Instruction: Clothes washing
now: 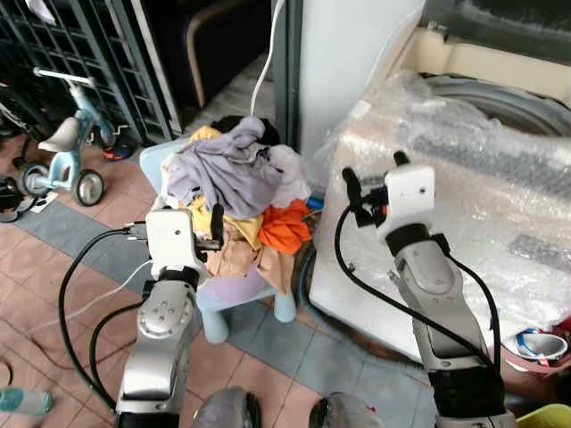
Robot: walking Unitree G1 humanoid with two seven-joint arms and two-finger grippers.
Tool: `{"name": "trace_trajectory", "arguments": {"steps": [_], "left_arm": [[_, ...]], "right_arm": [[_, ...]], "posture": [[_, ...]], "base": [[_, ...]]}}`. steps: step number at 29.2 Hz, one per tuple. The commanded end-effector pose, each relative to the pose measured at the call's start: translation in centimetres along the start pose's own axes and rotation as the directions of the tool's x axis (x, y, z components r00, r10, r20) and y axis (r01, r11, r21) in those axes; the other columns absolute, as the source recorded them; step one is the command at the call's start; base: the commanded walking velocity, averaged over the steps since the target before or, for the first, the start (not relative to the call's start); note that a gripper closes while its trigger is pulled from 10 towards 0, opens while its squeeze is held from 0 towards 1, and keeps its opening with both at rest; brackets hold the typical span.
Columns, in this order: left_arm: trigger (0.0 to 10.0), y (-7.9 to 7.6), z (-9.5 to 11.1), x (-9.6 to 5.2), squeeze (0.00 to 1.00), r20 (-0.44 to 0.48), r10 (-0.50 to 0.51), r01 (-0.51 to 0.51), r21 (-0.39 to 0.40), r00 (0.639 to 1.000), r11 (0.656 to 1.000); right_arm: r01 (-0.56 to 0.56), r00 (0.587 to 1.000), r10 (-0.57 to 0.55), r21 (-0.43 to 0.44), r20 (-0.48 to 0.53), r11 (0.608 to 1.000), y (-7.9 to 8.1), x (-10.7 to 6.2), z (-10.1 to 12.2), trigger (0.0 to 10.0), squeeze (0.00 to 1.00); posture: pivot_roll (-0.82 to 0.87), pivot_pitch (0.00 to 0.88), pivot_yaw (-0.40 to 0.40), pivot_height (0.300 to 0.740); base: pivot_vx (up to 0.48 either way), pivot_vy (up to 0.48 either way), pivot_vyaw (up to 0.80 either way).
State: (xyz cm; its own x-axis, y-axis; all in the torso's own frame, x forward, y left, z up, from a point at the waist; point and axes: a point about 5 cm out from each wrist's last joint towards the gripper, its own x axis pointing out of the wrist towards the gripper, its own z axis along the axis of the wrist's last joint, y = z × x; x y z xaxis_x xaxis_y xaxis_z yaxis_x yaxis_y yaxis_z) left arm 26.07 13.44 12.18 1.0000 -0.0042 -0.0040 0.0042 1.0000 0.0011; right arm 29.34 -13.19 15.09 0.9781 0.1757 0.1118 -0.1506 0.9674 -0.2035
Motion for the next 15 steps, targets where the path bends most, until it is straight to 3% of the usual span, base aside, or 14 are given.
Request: {"name": "trace_trajectory", "arguments": {"steps": [1,7,15], "left_arm": [[10.0,0.55,0.23,0.01,0.0,0.008,0.016,-0.016,0.024,1.0,1.0],[10.0,0.25,0.57,-0.08,0.0,0.036,-0.012,0.013,-0.014,0.999,1.0],[10.0,0.4,-0.16,-0.27,0.0,0.006,0.006,-0.006,-0.022,1.0,1.0]], "right_arm": [[-0.002,1.0,0.002,-0.006,0.013,1.0,0.47,0.29,0.57,10.0,0.0],[-0.024,0.999,0.024,-0.009,-0.033,1.0,0.89,0.09,-0.29,10.0,0.0],[-0.05,0.999,0.05,0.031,-0.006,0.998,0.94,0.04,-0.11,10.0,0.0]], "posture": [[0.02,0.1,-0.004,0.74],[0.03,0.094,0.003,0.74],[0.03,0.088,0.007,0.74]], "base": [[0.0,0.0,0.0],[0.0,0.0,0.0],[0.0,0.0,0.0]]}}
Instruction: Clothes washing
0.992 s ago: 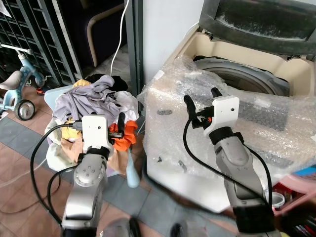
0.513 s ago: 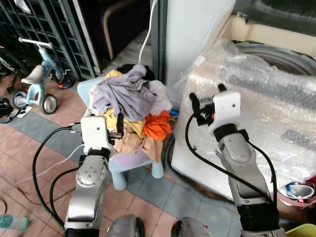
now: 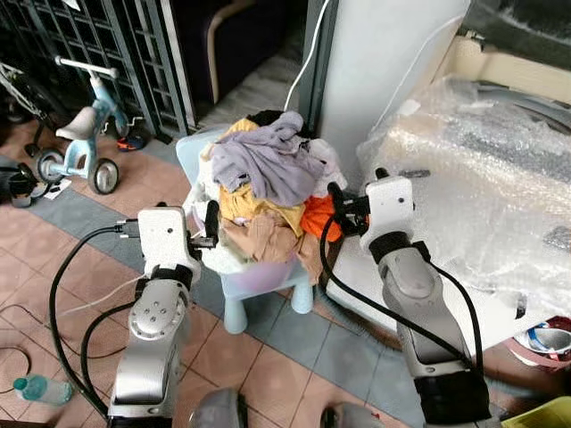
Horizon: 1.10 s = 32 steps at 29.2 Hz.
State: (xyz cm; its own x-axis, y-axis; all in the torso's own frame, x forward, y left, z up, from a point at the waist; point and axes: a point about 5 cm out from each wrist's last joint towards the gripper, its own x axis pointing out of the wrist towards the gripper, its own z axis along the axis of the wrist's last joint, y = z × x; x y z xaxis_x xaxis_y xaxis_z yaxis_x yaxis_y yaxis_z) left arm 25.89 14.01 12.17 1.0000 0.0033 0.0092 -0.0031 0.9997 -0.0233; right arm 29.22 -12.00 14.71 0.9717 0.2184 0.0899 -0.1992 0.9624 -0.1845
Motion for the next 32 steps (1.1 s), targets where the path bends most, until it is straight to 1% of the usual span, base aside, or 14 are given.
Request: {"name": "trace_trajectory", "arguments": {"steps": [1,6,11,20,22,24,25,26,28,31,32], "left_arm": [[10.0,-0.2,-0.2,-0.1,0.0,-0.007,-0.001,0.001,0.002,1.0,1.0],[10.0,0.1,-0.3,0.0,0.0,-0.013,0.021,-0.021,-0.019,1.0,1.0],[10.0,0.1,-0.3,-0.1,0.0,-0.013,0.012,-0.012,-0.028,1.0,1.0],[10.0,0.1,-0.3,0.0,0.0,-0.018,0.017,-0.017,-0.039,1.0,0.999],[10.0,0.0,-0.3,0.1,0.0,-0.021,0.016,-0.017,-0.037,1.0,0.999],[10.0,0.0,-0.1,0.1,0.0,0.005,-0.007,0.007,-0.025,1.0,1.0],[10.0,0.0,-0.1,0.1,0.0,0.012,-0.01,0.011,-0.022,1.0,1.0],[10.0,0.0,-0.1,0.1,0.0,0.012,-0.009,0.01,-0.021,1.0,1.0],[10.0,0.0,0.0,0.1,0.0,0.013,0.024,-0.024,-0.028,1.0,0.999],[10.0,0.0,-0.1,0.1,0.0,0.009,0.02,-0.02,-0.014,1.0,1.0],[10.0,0.0,0.0,0.1,0.0,0.014,0.011,-0.011,-0.019,1.0,1.0]], "right_arm": [[-0.003,1.0,0.003,0.006,0.007,1.0,-0.3,0.0,0.0,10.0,0.0],[-0.052,0.998,0.052,0.004,0.024,0.999,0.1,0.1,0.4,10.0,0.0],[-0.084,0.996,0.084,0.0,0.034,0.997,0.6,0.2,0.5,10.0,0.0],[-0.11,0.993,0.11,0.007,0.034,0.994,0.7,0.4,0.4,10.0,0.0],[-0.15,0.988,0.15,-0.005,0.038,0.989,1.0,0.3,0.4,10.0,0.0],[-0.157,0.986,0.158,-0.034,0.042,0.987,1.2,0.3,0.4,10.0,0.0],[-0.157,0.987,0.158,-0.034,0.041,0.987,1.2,0.3,0.4,10.0,0.0],[-0.156,0.987,0.157,-0.03,0.041,0.987,1.2,0.3,0.4,10.0,0.0],[-0.154,0.987,0.155,-0.025,0.04,0.988,1.2,0.3,0.4,10.0,0.0],[-0.141,0.989,0.143,-0.04,0.044,0.989,1.1,0.3,0.4,10.0,0.0],[-0.138,0.989,0.139,-0.029,0.043,0.99,1.0,0.3,0.4,10.0,0.0]], "posture": [[0.03,0.088,0.007,0.74],[0.03,0.091,-0.005,0.74],[0.04,0.092,-0.01,0.74],[0.04,0.092,-0.012,0.74],[0.04,0.091,-0.013,0.74],[0.03,0.09,-0.013,0.74],[0.03,0.09,-0.013,0.74],[0.04,0.09,-0.014,0.74],[0.04,0.089,-0.015,0.74],[0.04,0.09,-0.017,0.74],[0.04,0.09,-0.018,0.74]], "base": [[0.0,0.0,0.0],[0.0,0.0,0.0],[0.0,0.385,0.0],[0.0,0.42,0.0],[0.0,0.42,0.0],[0.332,0.33,0.0],[0.401,0.259,0.0],[0.469,0.0,0.0],[0.0,0.0,0.0],[0.0,0.0,0.0],[0.0,0.0,0.0]]}}
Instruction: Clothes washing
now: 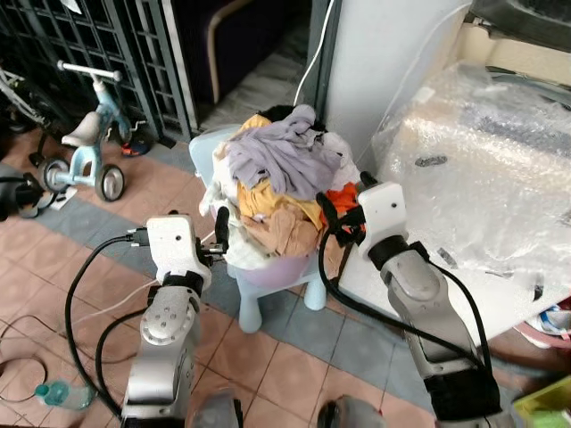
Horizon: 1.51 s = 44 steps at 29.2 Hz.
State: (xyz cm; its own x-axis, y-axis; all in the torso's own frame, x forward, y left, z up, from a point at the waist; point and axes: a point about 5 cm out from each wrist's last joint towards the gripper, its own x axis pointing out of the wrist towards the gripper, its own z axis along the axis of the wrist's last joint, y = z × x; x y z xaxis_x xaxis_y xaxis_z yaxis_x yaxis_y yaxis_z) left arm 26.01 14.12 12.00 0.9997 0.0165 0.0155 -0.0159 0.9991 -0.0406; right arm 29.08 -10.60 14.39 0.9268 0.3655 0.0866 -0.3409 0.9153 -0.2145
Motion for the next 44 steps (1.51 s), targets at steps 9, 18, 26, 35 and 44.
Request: {"name": "trace_trajectory", "arguments": {"steps": [9,18,26,35,44], "left_arm": [[10.0,0.0,0.3,-0.2,0.0,0.022,-0.016,0.016,-0.017,1.0,1.0],[10.0,-0.2,0.4,0.0,0.0,0.027,-0.035,0.036,-0.021,0.999,0.999],[10.0,-0.4,0.3,-0.1,0.0,0.025,-0.038,0.039,-0.025,0.999,0.999],[10.0,-0.4,0.0,-0.2,0.0,0.007,-0.036,0.036,-0.02,0.999,0.999],[10.0,-0.4,-0.1,-0.3,0.0,-0.006,-0.043,0.043,-0.019,0.999,0.999]], "right_arm": [[0.017,1.0,-0.017,-0.008,0.024,1.0,-0.6,0.3,0.5,10.0,0.0],[-0.023,0.999,0.026,-0.061,0.042,0.998,-0.2,0.3,0.7,10.0,0.0],[-0.017,0.999,0.019,-0.051,0.037,0.999,0.0,0.5,0.7,10.0,0.0],[0.005,1.0,-0.006,-0.07,-0.007,0.998,-0.5,0.7,-0.1,10.0,0.0],[-0.084,0.987,0.067,-0.118,-0.144,0.989,0.7,0.8,-2.5,10.0,0.0]], "posture": [[0.04,0.095,-0.02,0.74],[0.04,0.093,-0.016,0.74],[0.03,0.091,-0.019,0.74],[0.04,0.093,-0.019,0.74],[0.05,0.098,-0.023,0.74]], "base": [[0.19,0.0,0.0],[0.353,0.0,0.16],[0.33,0.0,0.26],[0.312,0.0,0.0],[0.235,0.0,0.0]]}}
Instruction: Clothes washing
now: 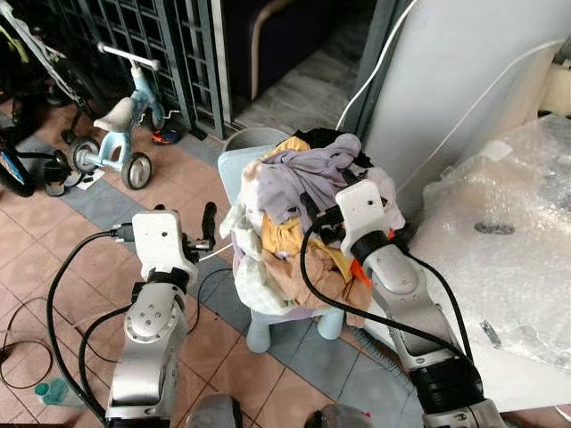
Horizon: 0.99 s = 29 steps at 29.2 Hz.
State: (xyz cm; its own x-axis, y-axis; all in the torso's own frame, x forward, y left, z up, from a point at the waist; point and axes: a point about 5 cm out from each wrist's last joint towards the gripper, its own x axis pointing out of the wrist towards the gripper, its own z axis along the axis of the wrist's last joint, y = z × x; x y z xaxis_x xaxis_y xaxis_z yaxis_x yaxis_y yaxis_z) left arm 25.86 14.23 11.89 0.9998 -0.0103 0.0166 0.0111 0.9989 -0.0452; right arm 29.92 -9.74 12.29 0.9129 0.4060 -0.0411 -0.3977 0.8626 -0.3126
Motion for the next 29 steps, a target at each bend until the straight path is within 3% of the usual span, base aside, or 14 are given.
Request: {"name": "trace_trajectory", "arguments": {"steps": [1,8,15,18,21,22,29], "left_arm": [[10.0,-0.5,0.1,-0.1,0.0,-0.005,-0.019,0.019,-0.016,1.0,1.0],[10.0,0.3,0.3,-0.5,0.0,-0.001,-0.001,0.001,0.011,1.0,1.0],[10.0,0.3,0.0,-1.2,0.0,-0.037,0.022,-0.021,0.029,0.999,0.999],[10.0,0.4,-0.1,-1.5,0.0,-0.054,0.026,-0.024,0.039,0.998,0.999],[10.0,0.9,-0.1,-2.2,0.0,-0.066,0.043,-0.039,0.059,0.997,0.998],[10.0,1.2,-0.1,-2.5,0.0,-0.072,0.053,-0.048,0.066,0.996,0.997],[10.0,1.8,-0.2,-3.5,0.0,-0.093,0.079,-0.071,0.084,0.993,0.994]], "right_arm": [[-0.001,1.0,0.0,-0.024,-0.029,1.0,-0.2,0.0,-0.6,10.0,0.0],[0.004,0.996,-0.007,-0.031,-0.092,1.0,-0.5,1.2,-1.6,10.0,0.0],[-0.087,0.978,0.086,-0.001,-0.19,0.996,0.3,2.0,-3.4,10.0,0.0],[-0.066,0.973,0.063,-0.006,-0.224,0.998,0.2,2.4,-4.0,10.0,0.0],[0.023,0.957,-0.026,-0.014,-0.29,1.0,-0.3,3.1,-5.1,10.0,0.0],[0.064,0.949,-0.06,0.002,-0.309,0.998,-0.5,3.3,-5.4,0.0,0.0],[0.132,0.898,-0.077,0.098,-0.433,0.986,0.1,3.4,-7.0,0.0,0.0]], "posture": [[0.06,0.1,-0.025,0.74],[0.09,0.107,-0.028,0.74],[0.12,0.117,-0.025,0.74],[0.15,0.121,-0.026,0.74],[0.2,0.133,-0.03,0.74],[0.22,0.143,-0.032,0.74],[0.22,0.147,-0.035,0.74]], "base": [[0.0,0.0,0.0],[0.275,0.0,0.0],[0.045,0.0,0.0],[0.0,0.0,0.0],[0.0,0.0,0.0],[0.0,0.0,0.0],[0.0,0.0,0.0]]}}
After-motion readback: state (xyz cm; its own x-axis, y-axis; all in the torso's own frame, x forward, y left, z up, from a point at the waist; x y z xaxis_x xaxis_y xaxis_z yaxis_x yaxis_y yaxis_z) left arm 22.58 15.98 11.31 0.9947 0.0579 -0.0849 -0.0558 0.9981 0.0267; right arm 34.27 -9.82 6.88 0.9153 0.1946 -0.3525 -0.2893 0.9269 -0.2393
